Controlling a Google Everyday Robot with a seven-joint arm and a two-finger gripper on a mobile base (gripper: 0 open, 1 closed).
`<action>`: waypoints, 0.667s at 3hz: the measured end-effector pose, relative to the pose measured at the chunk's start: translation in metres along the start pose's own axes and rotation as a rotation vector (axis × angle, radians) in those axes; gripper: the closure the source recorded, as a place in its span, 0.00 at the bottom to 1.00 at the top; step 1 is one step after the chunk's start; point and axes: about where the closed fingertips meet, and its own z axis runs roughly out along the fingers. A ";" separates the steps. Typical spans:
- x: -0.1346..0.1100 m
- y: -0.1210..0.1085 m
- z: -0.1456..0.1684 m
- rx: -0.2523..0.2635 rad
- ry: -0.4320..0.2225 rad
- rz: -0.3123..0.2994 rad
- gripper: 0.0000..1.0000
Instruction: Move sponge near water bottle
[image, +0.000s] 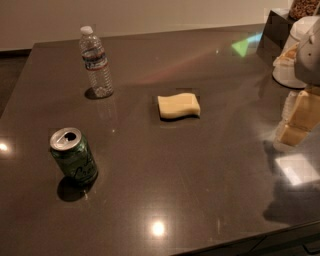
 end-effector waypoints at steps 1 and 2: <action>0.000 0.000 0.000 0.000 0.000 0.000 0.00; -0.009 -0.015 0.014 0.003 -0.008 0.010 0.00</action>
Offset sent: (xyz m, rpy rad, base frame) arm 0.0558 0.0159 -0.0255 0.0253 0.0108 -0.0235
